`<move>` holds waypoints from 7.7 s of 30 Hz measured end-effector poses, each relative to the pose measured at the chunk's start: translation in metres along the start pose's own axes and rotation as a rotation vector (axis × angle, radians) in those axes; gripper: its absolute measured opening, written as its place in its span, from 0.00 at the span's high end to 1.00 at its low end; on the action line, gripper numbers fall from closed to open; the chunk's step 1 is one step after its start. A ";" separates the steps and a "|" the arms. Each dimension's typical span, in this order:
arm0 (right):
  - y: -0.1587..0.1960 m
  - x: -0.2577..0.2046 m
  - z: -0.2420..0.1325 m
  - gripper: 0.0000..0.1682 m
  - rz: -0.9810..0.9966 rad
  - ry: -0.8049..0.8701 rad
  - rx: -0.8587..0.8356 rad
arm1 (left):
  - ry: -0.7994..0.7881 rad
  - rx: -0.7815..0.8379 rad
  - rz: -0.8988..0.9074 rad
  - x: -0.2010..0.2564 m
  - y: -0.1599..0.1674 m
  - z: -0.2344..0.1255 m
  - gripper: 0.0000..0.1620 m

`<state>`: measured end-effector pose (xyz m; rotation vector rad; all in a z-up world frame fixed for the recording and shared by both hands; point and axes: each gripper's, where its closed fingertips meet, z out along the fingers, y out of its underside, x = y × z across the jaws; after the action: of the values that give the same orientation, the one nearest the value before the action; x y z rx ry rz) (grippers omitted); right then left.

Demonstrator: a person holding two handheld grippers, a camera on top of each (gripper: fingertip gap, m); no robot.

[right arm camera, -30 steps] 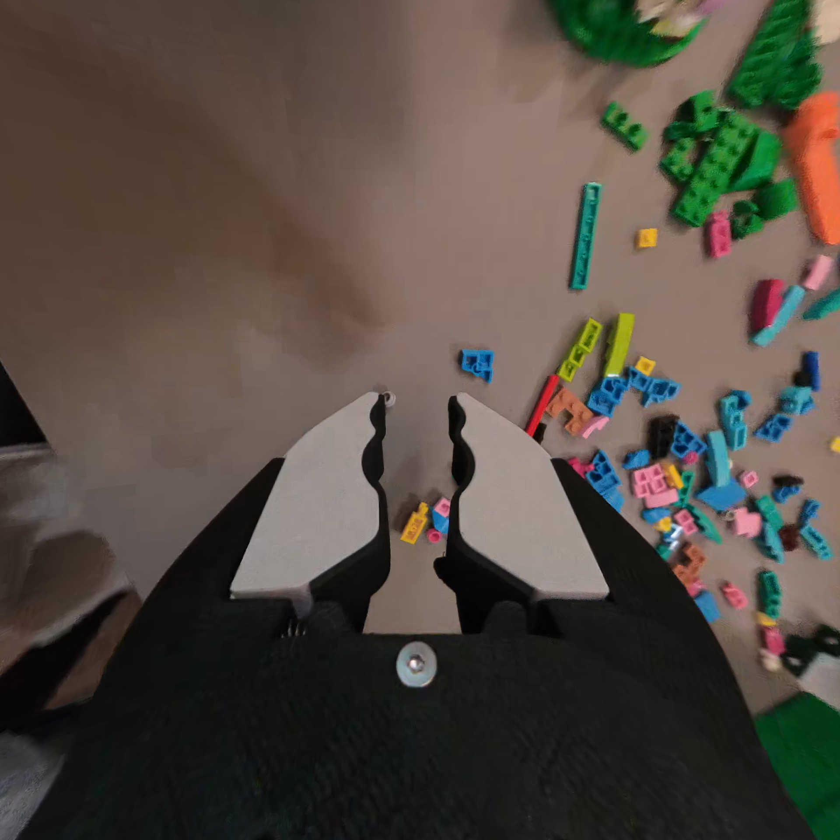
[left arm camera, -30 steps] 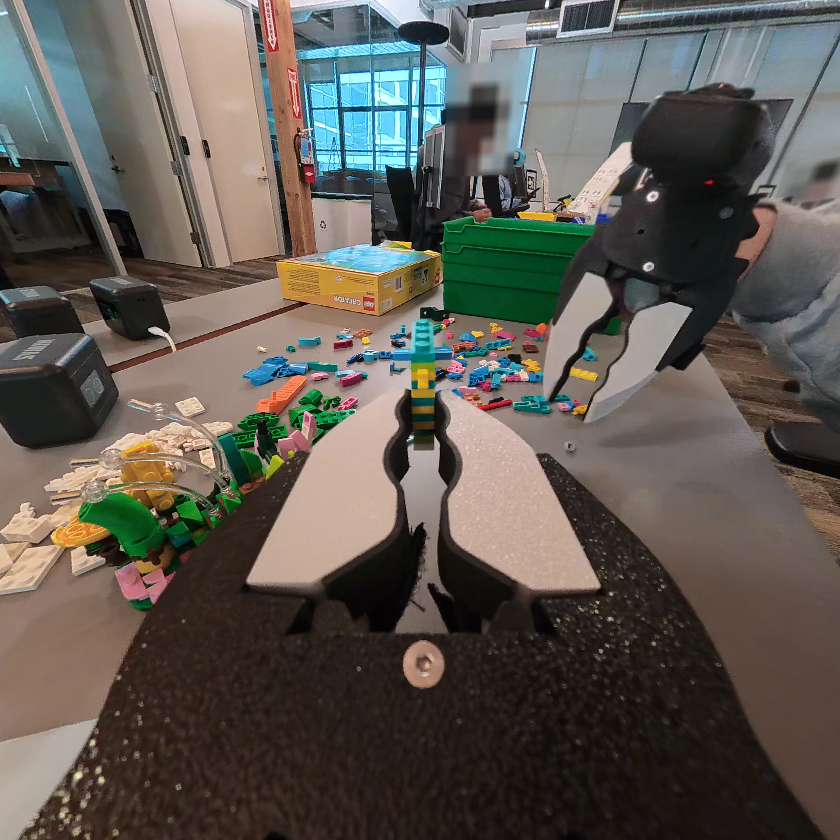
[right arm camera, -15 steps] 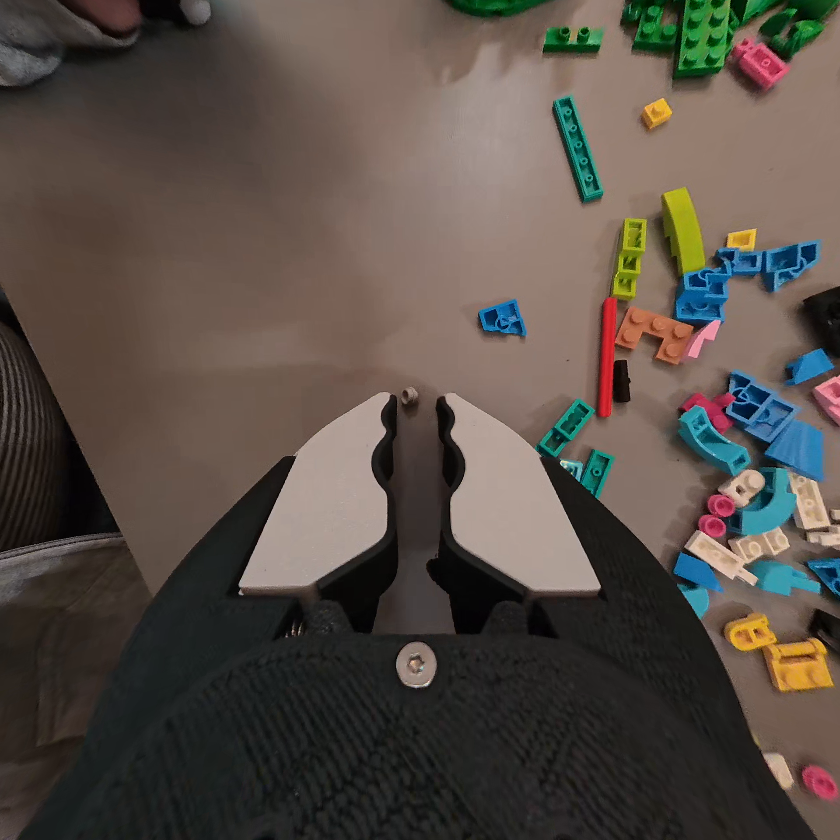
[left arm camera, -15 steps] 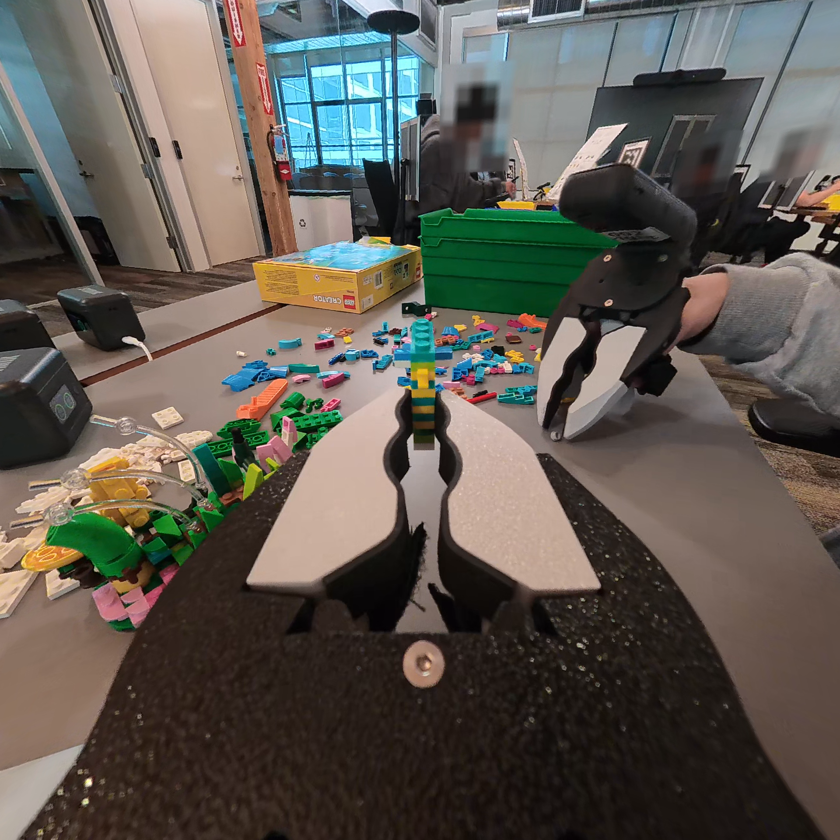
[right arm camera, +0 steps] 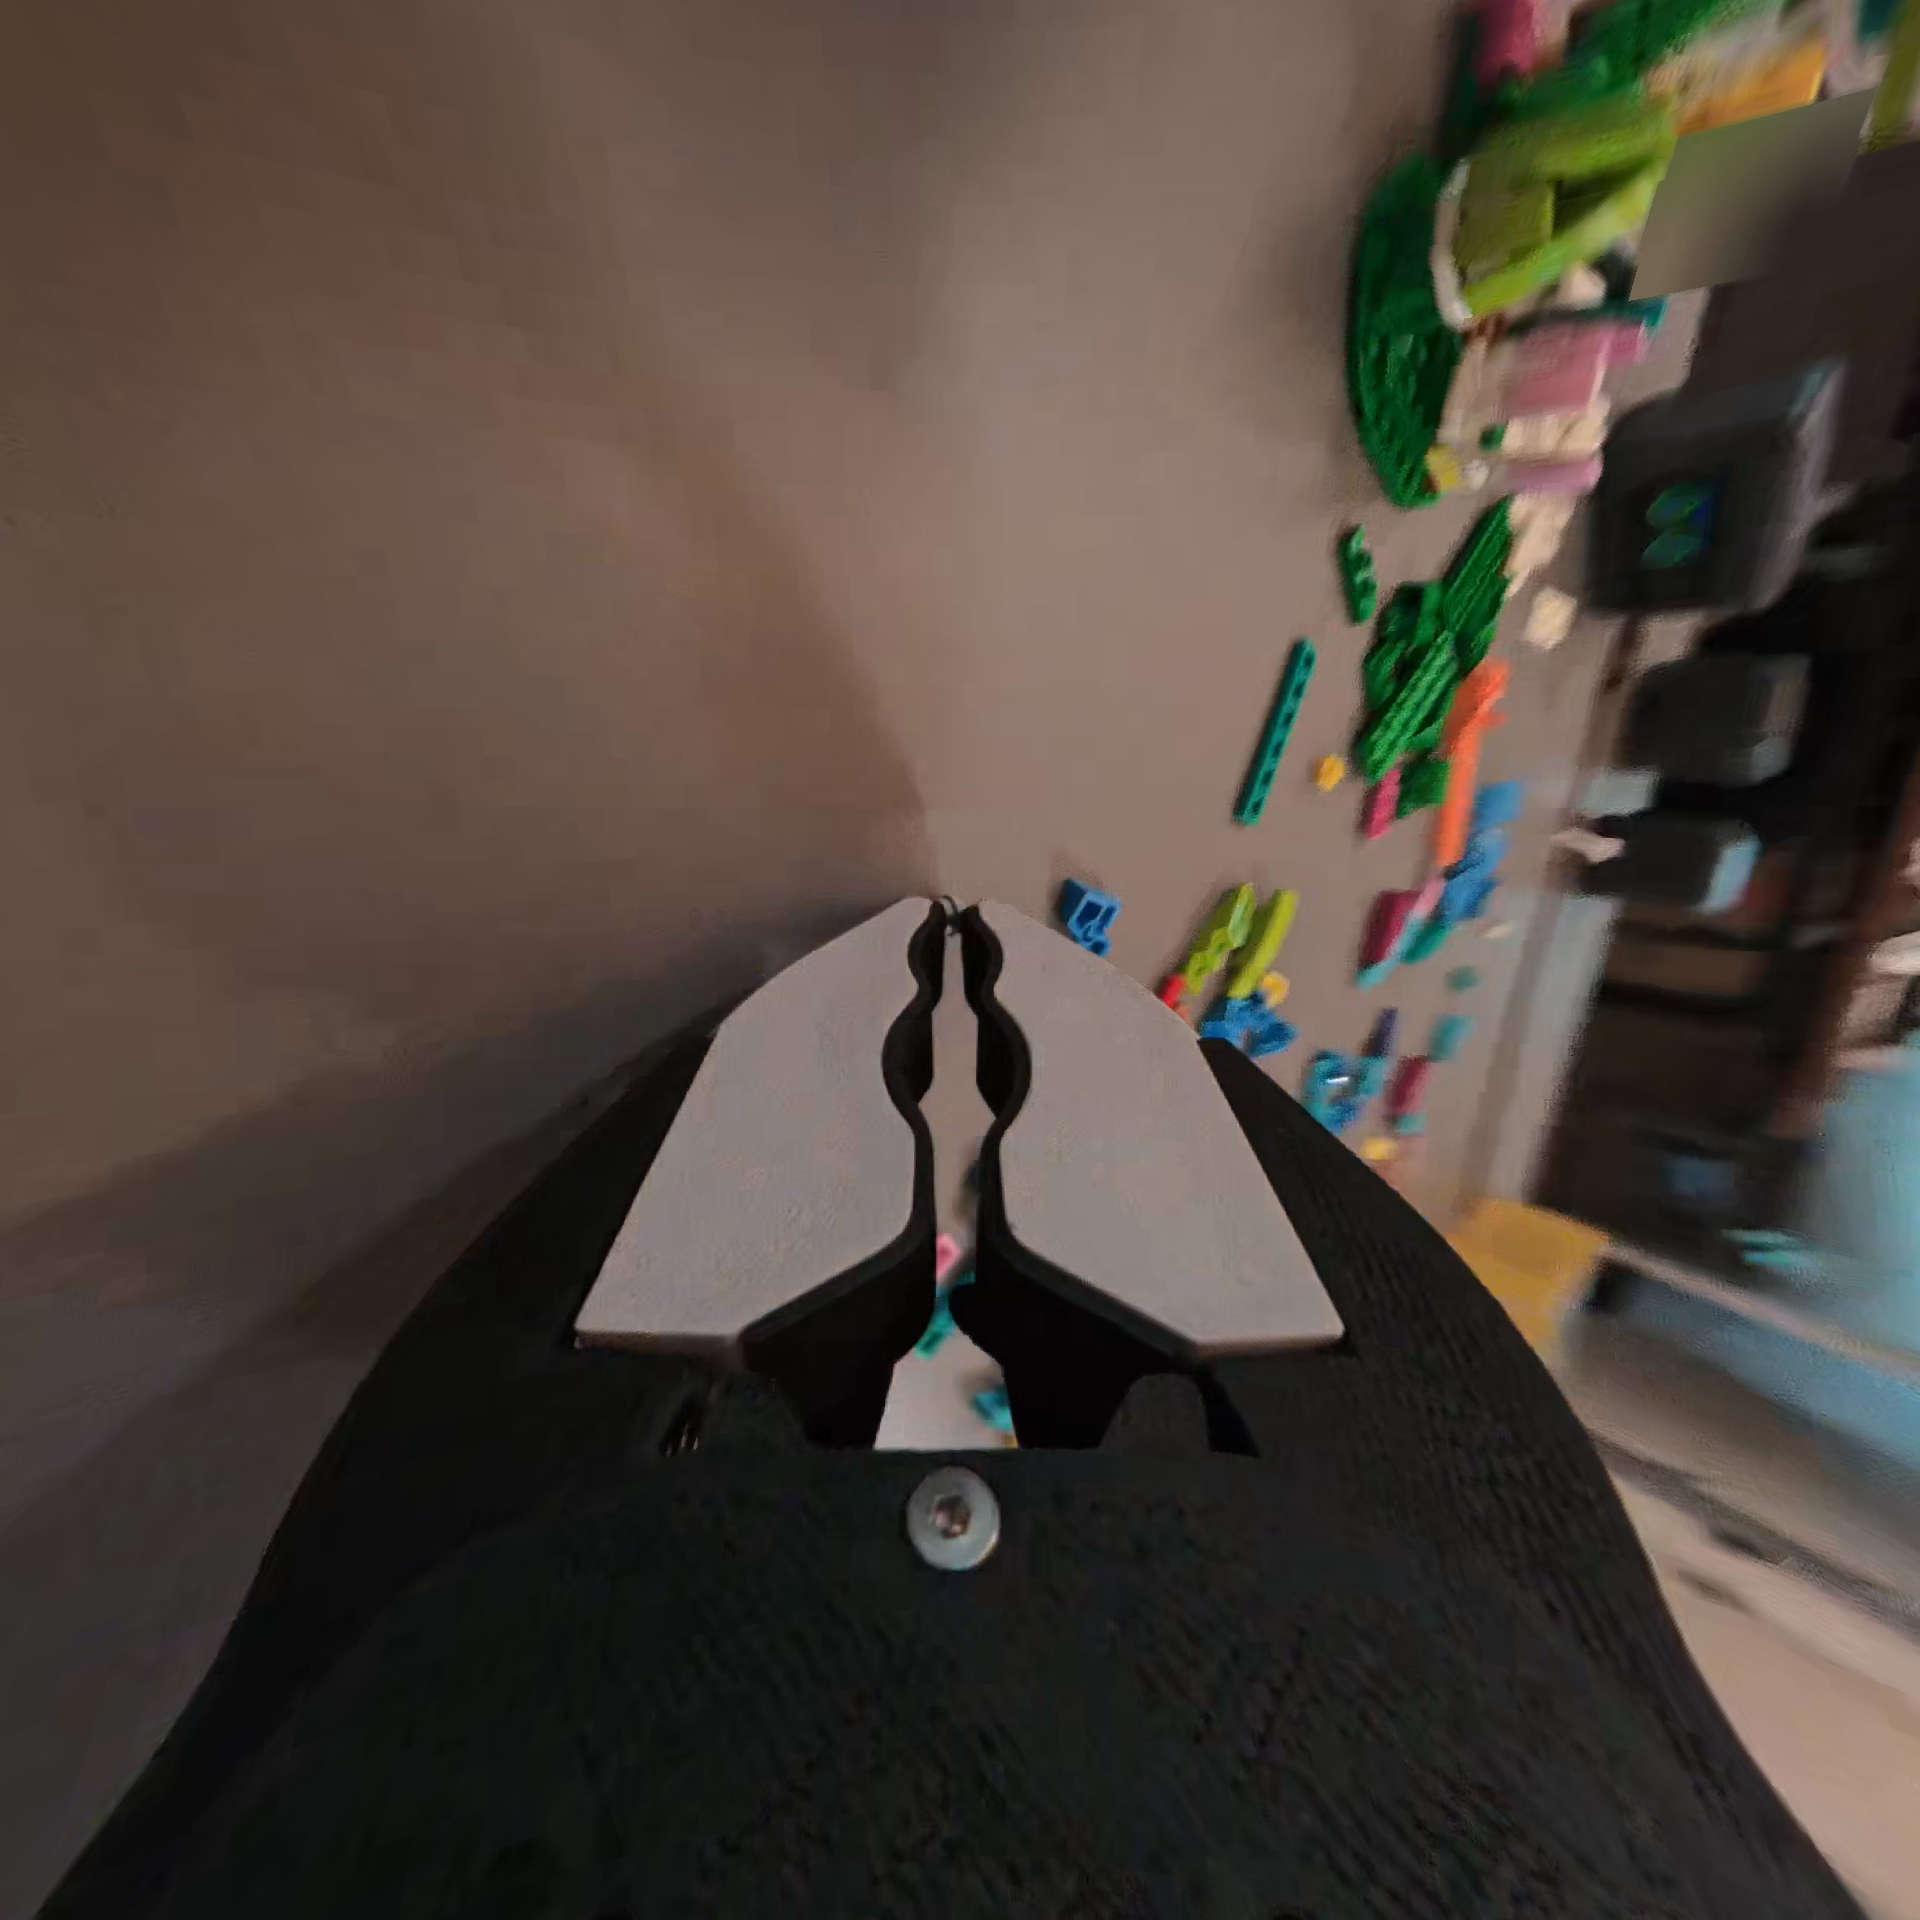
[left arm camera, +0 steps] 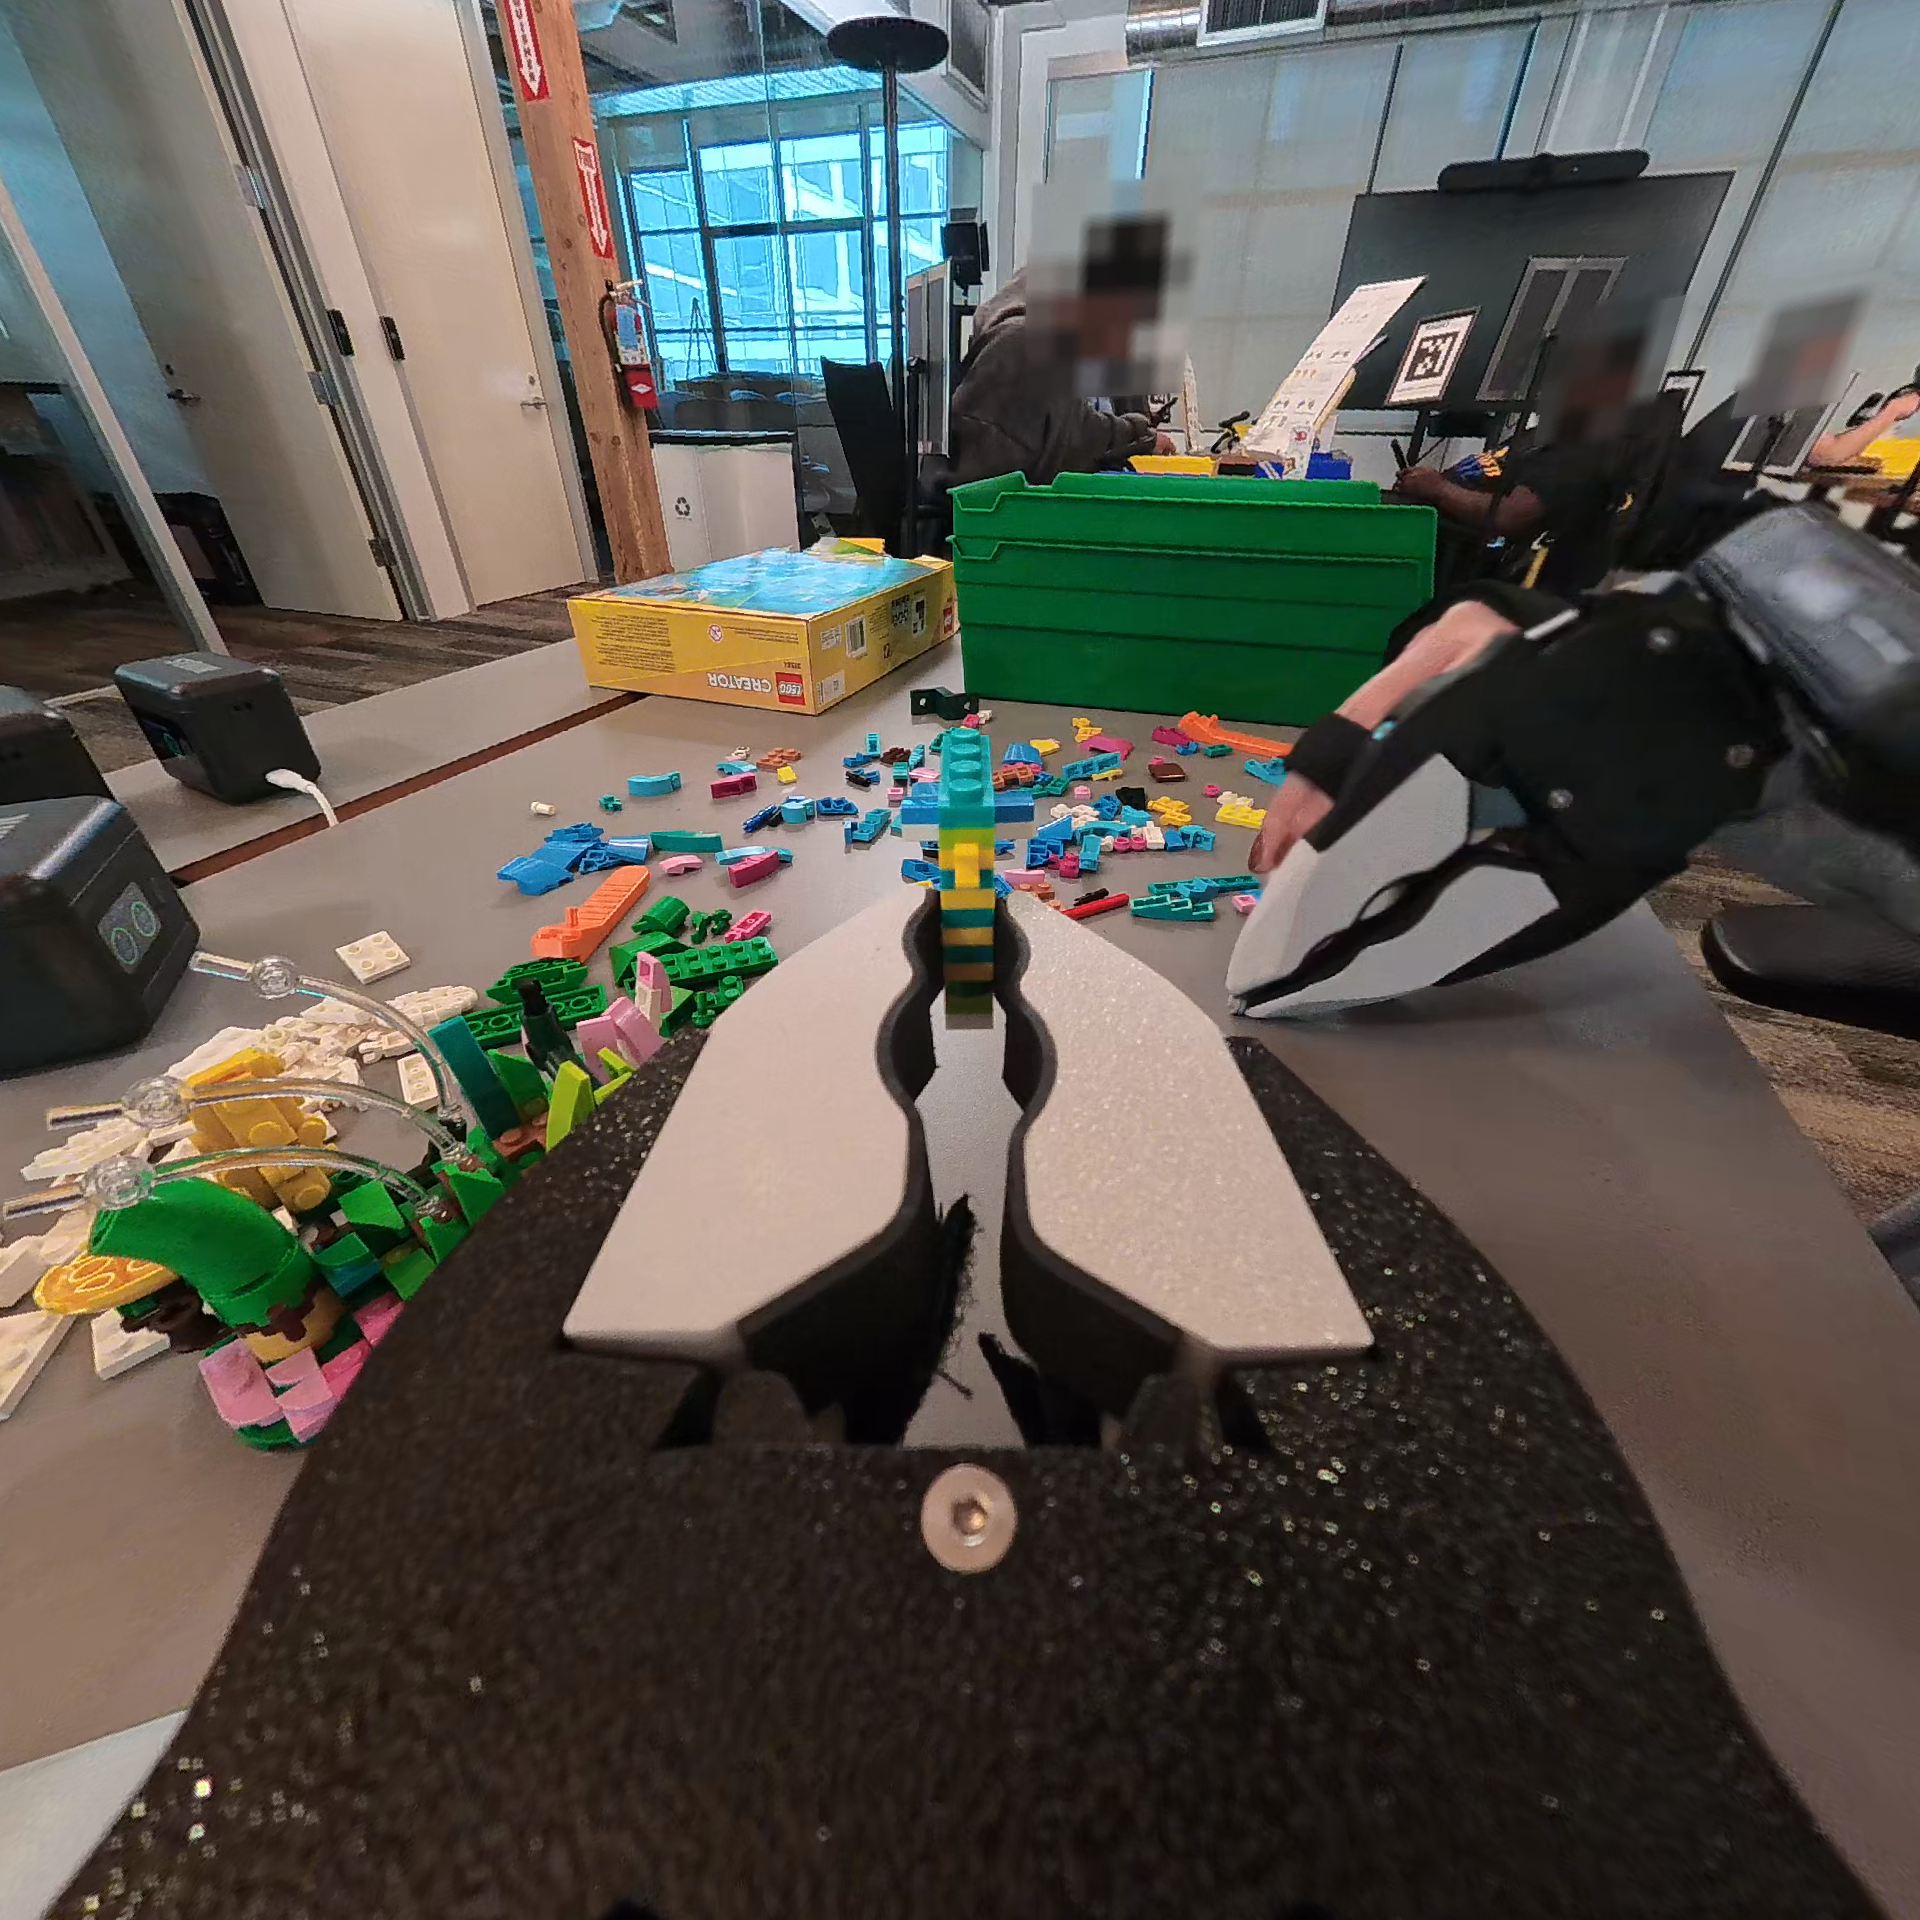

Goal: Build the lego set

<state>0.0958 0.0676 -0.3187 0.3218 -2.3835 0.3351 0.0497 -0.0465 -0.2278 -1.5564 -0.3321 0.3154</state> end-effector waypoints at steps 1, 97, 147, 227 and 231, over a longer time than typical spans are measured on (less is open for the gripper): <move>0.000 0.000 0.000 0.99 -0.080 0.025 -0.023 | 0.000 -0.001 0.002 0.000 0.000 0.000 0.95; -0.113 0.150 -0.058 0.97 0.922 -0.212 1.060 | 0.174 0.054 -0.206 0.018 -0.007 0.001 0.95; -0.114 0.125 -0.041 0.97 0.897 -0.390 1.051 | 0.233 0.028 -0.189 0.028 -0.005 0.002 0.95; -0.111 0.112 -0.018 0.68 -0.145 0.514 0.304 | 0.389 0.071 -0.323 0.037 -0.011 -0.003 0.95; -0.111 0.115 -0.017 0.71 -0.147 0.534 0.274 | 0.388 0.078 -0.344 0.035 -0.012 -0.003 0.95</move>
<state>0.0582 -0.0463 -0.2121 0.4650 -1.7814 0.5986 0.0828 -0.0353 -0.2154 -1.4173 -0.2720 -0.2386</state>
